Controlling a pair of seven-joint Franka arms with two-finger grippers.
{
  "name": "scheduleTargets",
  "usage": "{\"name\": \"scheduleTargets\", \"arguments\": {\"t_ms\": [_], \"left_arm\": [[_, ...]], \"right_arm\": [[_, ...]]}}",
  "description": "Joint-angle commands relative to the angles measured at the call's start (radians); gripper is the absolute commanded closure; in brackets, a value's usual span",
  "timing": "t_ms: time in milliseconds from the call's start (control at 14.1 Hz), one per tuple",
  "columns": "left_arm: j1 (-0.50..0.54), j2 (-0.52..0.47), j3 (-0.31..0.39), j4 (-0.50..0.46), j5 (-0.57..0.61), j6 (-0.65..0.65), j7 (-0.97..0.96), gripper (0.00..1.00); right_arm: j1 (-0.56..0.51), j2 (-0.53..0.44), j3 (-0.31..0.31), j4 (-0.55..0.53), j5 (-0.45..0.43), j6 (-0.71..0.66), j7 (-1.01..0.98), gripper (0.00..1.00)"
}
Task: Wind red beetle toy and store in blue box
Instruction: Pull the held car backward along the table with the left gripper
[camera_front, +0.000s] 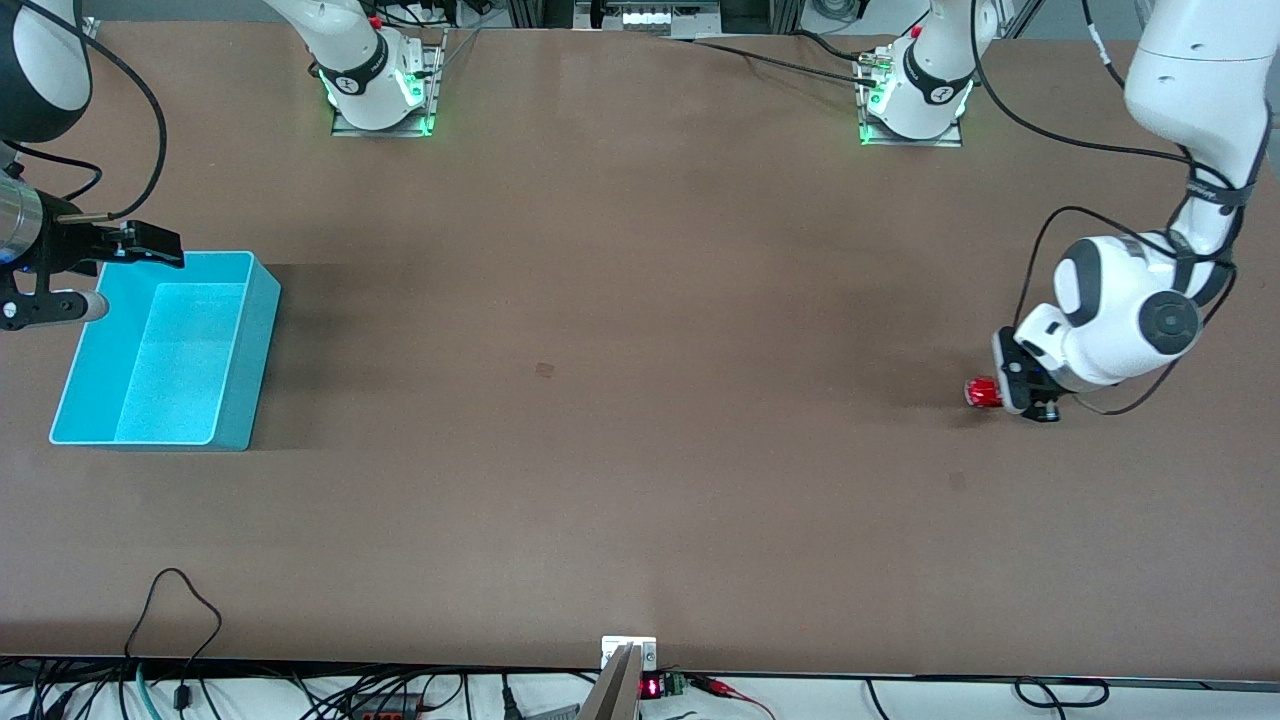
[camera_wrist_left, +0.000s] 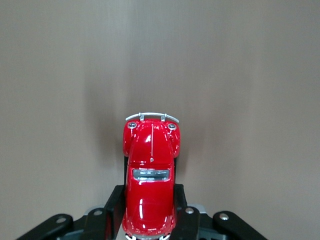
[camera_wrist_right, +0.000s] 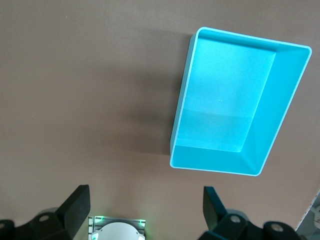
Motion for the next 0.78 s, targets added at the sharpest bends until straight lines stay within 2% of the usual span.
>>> {"name": "scheduleTargets", "arguments": {"t_ms": [0,427,498,569,640,711], "left_arm": [[0.096,0.064,-0.009,0.017,0.021,0.008,0.090,0.86],[0.120,0.078,-0.009,0.034,0.021,0.009,0.113,0.84],[0.120,0.078,-0.009,0.034,0.021,0.009,0.112,0.77],[0.121,0.076,-0.009,0.034,0.008,0.009,0.109,0.50],[0.133,0.075,-0.009,0.034,0.009,0.006,0.113,0.01],[0.139,0.070,-0.011,0.034,0.006,0.002,0.107,0.00]], "right_arm": [[-0.002,0.000,0.001,0.011,-0.002,-0.016,0.007,0.00],[0.004,0.000,0.001,0.013,0.005,-0.010,0.010,0.00],[0.008,0.000,0.001,0.011,0.005,-0.010,0.011,0.00],[0.008,0.000,0.001,0.011,0.005,-0.010,0.010,0.00],[0.009,0.000,0.002,0.013,0.005,-0.010,0.010,0.00],[0.009,0.000,0.002,0.011,0.005,-0.010,0.013,0.00]]}}
